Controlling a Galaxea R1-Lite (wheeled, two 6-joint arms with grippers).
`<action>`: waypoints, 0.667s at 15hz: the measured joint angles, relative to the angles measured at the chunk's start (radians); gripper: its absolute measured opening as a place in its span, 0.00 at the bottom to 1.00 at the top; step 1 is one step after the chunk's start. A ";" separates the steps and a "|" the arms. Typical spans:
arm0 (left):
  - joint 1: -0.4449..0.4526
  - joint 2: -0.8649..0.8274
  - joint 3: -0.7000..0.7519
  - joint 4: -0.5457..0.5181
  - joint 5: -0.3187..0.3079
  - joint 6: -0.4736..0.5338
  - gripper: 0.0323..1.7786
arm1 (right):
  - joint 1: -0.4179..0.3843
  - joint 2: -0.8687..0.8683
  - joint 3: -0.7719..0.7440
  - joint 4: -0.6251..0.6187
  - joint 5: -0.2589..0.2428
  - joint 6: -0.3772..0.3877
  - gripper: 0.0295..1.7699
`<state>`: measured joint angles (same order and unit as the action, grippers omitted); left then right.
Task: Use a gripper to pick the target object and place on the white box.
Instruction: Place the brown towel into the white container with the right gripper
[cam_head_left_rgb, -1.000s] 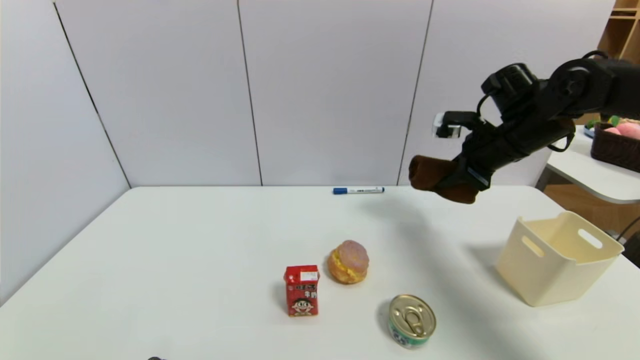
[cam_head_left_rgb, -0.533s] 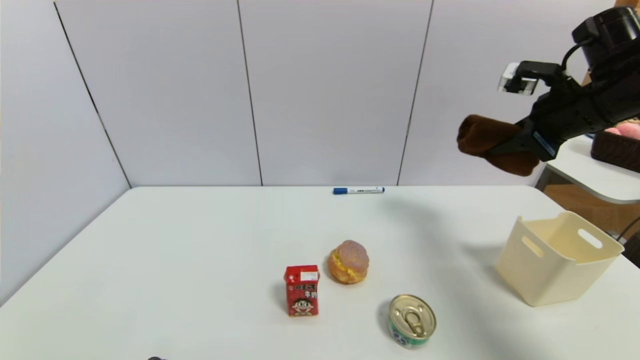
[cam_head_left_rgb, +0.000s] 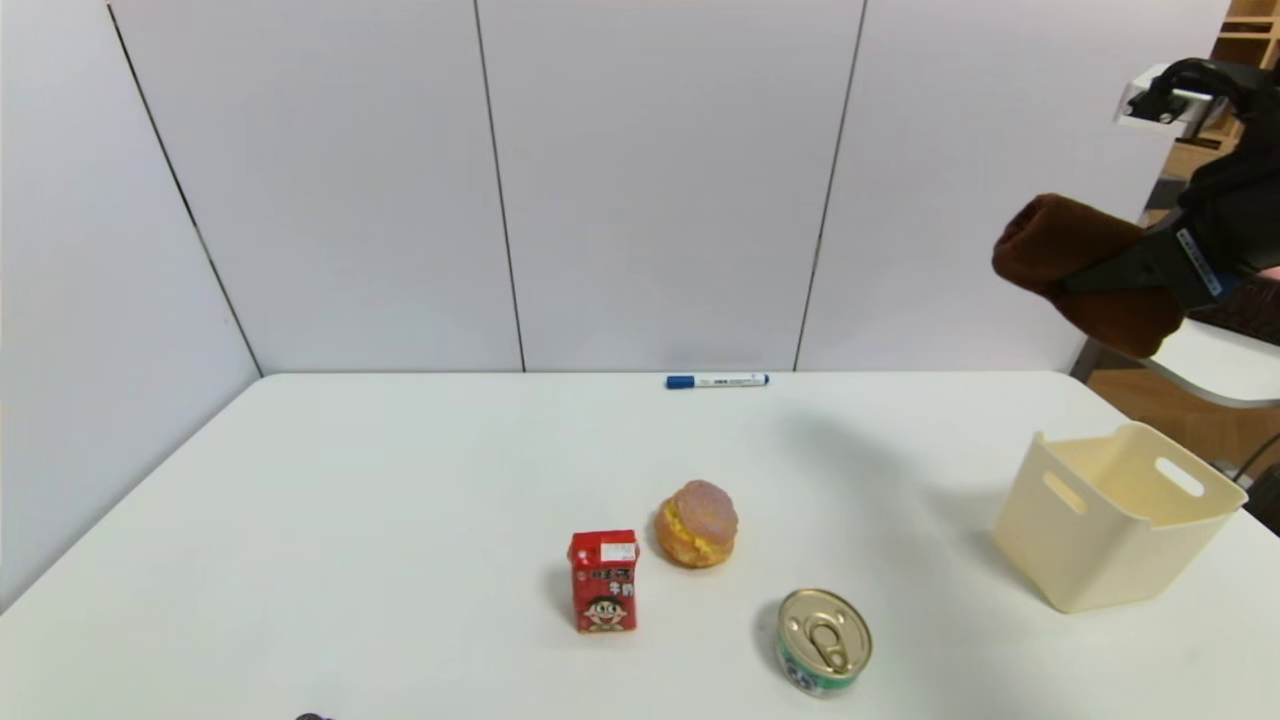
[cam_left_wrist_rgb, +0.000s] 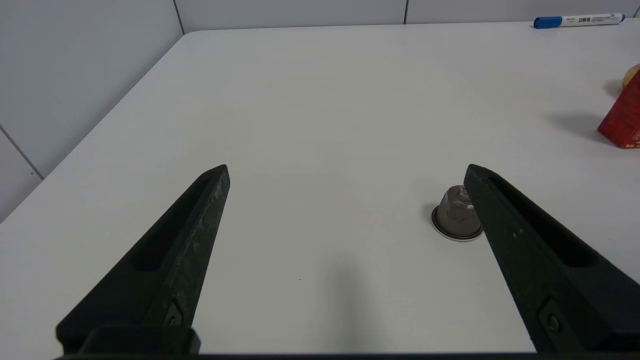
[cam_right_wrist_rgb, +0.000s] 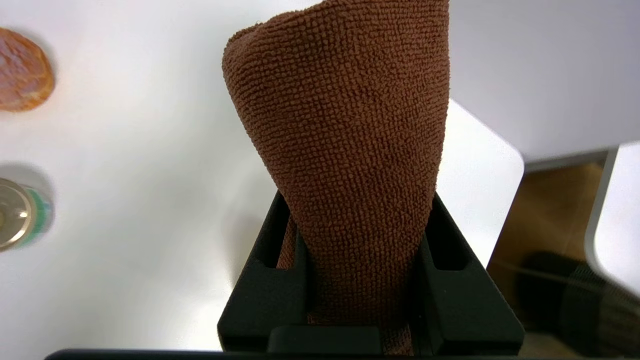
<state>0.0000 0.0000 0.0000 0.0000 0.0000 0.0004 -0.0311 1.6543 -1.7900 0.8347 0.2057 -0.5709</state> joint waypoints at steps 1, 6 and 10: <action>0.000 0.000 0.000 0.000 0.000 0.000 0.95 | 0.003 -0.031 0.026 0.000 -0.012 0.037 0.29; 0.000 0.000 0.000 0.000 0.000 0.000 0.95 | 0.010 -0.151 0.117 -0.001 -0.099 0.151 0.29; 0.000 0.000 0.000 0.000 0.000 0.000 0.95 | 0.040 -0.234 0.185 -0.001 -0.207 0.270 0.29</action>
<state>0.0000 0.0000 0.0000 0.0000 0.0000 0.0004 0.0089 1.4200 -1.6053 0.8336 -0.0009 -0.3011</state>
